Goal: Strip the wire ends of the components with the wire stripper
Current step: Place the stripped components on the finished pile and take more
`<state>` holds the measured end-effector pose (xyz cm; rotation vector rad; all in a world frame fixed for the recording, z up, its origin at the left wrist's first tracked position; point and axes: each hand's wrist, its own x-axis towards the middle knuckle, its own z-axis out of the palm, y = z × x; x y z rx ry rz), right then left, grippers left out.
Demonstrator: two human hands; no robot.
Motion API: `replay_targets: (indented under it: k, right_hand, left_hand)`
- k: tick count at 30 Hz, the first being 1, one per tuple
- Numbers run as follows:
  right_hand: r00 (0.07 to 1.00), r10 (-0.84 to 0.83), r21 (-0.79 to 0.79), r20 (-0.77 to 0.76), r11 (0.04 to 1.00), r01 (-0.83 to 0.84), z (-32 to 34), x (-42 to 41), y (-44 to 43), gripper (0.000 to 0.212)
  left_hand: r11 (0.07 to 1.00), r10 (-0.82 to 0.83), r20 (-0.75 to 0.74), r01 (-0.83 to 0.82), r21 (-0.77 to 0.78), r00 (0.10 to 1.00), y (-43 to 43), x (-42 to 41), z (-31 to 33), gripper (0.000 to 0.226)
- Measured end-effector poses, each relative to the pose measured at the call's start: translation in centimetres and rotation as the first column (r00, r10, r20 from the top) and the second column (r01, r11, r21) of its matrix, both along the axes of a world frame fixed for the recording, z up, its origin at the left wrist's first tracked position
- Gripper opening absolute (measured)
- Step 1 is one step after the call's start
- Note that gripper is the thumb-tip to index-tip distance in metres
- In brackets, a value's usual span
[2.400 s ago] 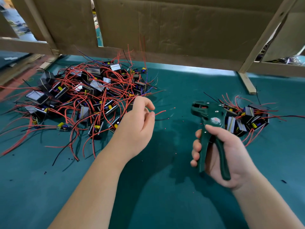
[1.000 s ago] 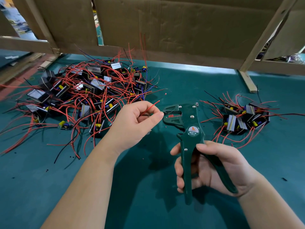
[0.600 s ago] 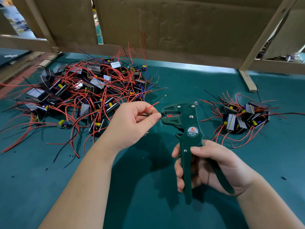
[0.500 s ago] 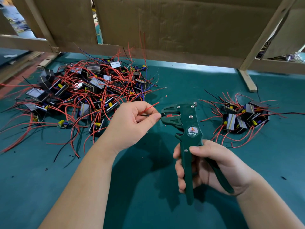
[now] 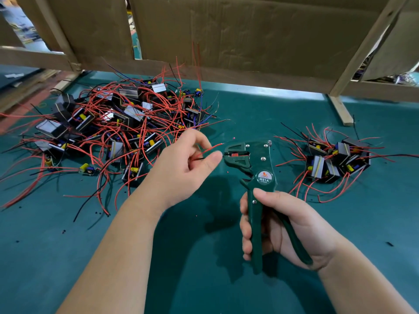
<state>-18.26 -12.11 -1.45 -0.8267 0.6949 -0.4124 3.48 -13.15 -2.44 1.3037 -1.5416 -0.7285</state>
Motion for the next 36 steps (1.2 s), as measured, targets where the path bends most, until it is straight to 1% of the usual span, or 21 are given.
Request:
replay_targets:
  k: [2, 4, 6, 7, 9, 11, 13, 15, 17, 19, 20, 21, 23, 25, 27, 30, 31, 32, 34, 35, 36]
  right_hand:
    - [0.993, -0.111, 0.017, -0.034, 0.994, 0.112, 0.0, 0.9, 0.5, 0.04]
    - [0.964, -0.252, -0.022, -0.081, 0.968, 0.251, -0.2, 1.6, 0.8, 0.042]
    - [0.94, -0.325, -0.043, -0.106, 0.946, 0.323, -0.5, 2.1, 0.9, 0.044]
    - [0.939, -0.332, -0.031, -0.091, 0.943, 0.33, -0.5, 2.2, 0.8, 0.041]
    - [0.937, -0.349, 0.025, -0.005, 0.937, 0.349, -0.4, 2.2, 0.4, 0.033]
    - [0.899, -0.429, 0.062, 0.09, 0.903, 0.425, -0.4, 1.7, -0.4, 0.031]
    - [0.851, -0.496, 0.048, 0.174, 0.867, 0.495, -0.4, 0.9, -1.1, 0.031]
    - [0.831, -0.504, 0.021, 0.235, 0.857, 0.514, -0.4, 0.2, -1.5, 0.033]
    - [0.839, -0.464, -0.004, 0.284, 0.875, 0.485, -0.5, -0.1, -1.5, 0.041]
    - [0.868, -0.373, -0.026, 0.327, 0.915, 0.402, -0.6, -0.1, -1.4, 0.066]
    - [0.884, -0.325, -0.033, 0.337, 0.934, 0.356, -0.7, 0.1, -1.3, 0.075]
    - [0.896, -0.288, -0.04, 0.338, 0.947, 0.319, -0.7, 0.2, -1.2, 0.08]
    - [0.911, -0.255, -0.06, 0.324, 0.955, 0.289, -0.7, 0.6, -1.0, 0.085]
    - [0.909, -0.289, -0.051, 0.301, 0.947, 0.318, -0.7, 0.8, -1.1, 0.083]
    - [0.883, -0.374, -0.025, 0.285, 0.918, 0.397, -0.6, 0.5, -1.6, 0.076]
    - [0.828, -0.496, -0.037, 0.262, 0.852, 0.522, 0.0, -0.6, -2.6, 0.063]
    - [0.82, -0.513, -0.037, 0.253, 0.842, 0.538, 0.1, -0.9, -2.8, 0.058]
    - [0.826, -0.507, -0.04, 0.248, 0.846, 0.531, 0.2, -1.2, -2.9, 0.052]
    - [0.858, -0.444, -0.033, 0.257, 0.884, 0.467, 0.3, -1.4, -2.7, 0.036]
    - [0.873, -0.404, -0.019, 0.272, 0.905, 0.425, 0.2, -1.4, -2.5, 0.041]
    - [0.885, -0.369, 0.002, 0.284, 0.923, 0.385, 0.0, -1.4, -2.4, 0.058]
  left_hand:
    - [0.999, 0.022, -0.011, -0.022, 0.047, 1.0, -0.1, 0.0, -0.2, 0.029]
    - [0.996, 0.088, 0.09, -0.09, 0.015, 0.992, -0.3, -0.4, -0.3, 0.023]
    - [0.995, 0.096, 0.162, -0.093, -0.026, 0.982, -0.3, -0.9, -0.5, 0.019]
    - [0.996, 0.087, 0.184, -0.081, -0.037, 0.979, -0.4, -1.0, -0.6, 0.019]
    - [0.996, 0.086, 0.204, -0.08, -0.04, 0.975, -0.4, -1.0, -0.6, 0.019]
    - [0.995, 0.101, 0.195, -0.097, -0.03, 0.976, -0.4, -0.8, -0.6, 0.019]
    - [0.995, 0.102, 0.166, -0.101, -0.014, 0.981, -0.4, -0.7, -0.6, 0.019]
    - [0.996, 0.094, 0.157, -0.094, -0.006, 0.983, -0.3, -1.0, -0.5, 0.019]
    - [0.997, 0.079, 0.164, -0.08, 0.0, 0.983, -0.2, -1.5, -0.6, 0.019]
    - [0.998, 0.069, 0.154, -0.07, 0.003, 0.986, -0.1, -2.2, -0.7, 0.018]
    - [0.998, 0.059, 0.144, -0.061, 0.005, 0.988, -0.1, -2.6, -0.8, 0.017]
    - [0.999, 0.045, 0.137, -0.047, 0.01, 0.99, 0.0, -3.1, -0.8, 0.016]
    - [0.999, 0.01, 0.13, -0.015, 0.035, 0.991, 0.1, -3.7, -1.0, 0.015]
    - [0.997, -0.014, 0.12, 0.005, 0.077, 0.993, 0.2, -4.1, -1.1, 0.017]
    - [0.997, -0.002, 0.078, -0.003, 0.072, 0.997, 0.2, -4.1, -1.0, 0.019]
    - [0.997, 0.045, -0.013, -0.044, 0.056, 0.999, 0.3, -3.5, -0.4, 0.019]
    - [0.996, 0.053, -0.094, -0.047, 0.071, 0.994, 0.2, -3.3, -0.2, 0.018]
    - [0.996, 0.052, -0.209, -0.035, 0.084, 0.977, 0.2, -3.1, 0.1, 0.017]
    - [0.995, 0.044, -0.446, -0.001, 0.095, 0.894, 0.1, -2.9, 0.5, 0.019]
    - [0.994, 0.042, -0.542, 0.018, 0.105, 0.839, 0.1, -2.8, 0.7, 0.022]
    - [0.992, 0.035, -0.625, 0.047, 0.114, 0.78, 0.1, -2.9, 0.9, 0.021]
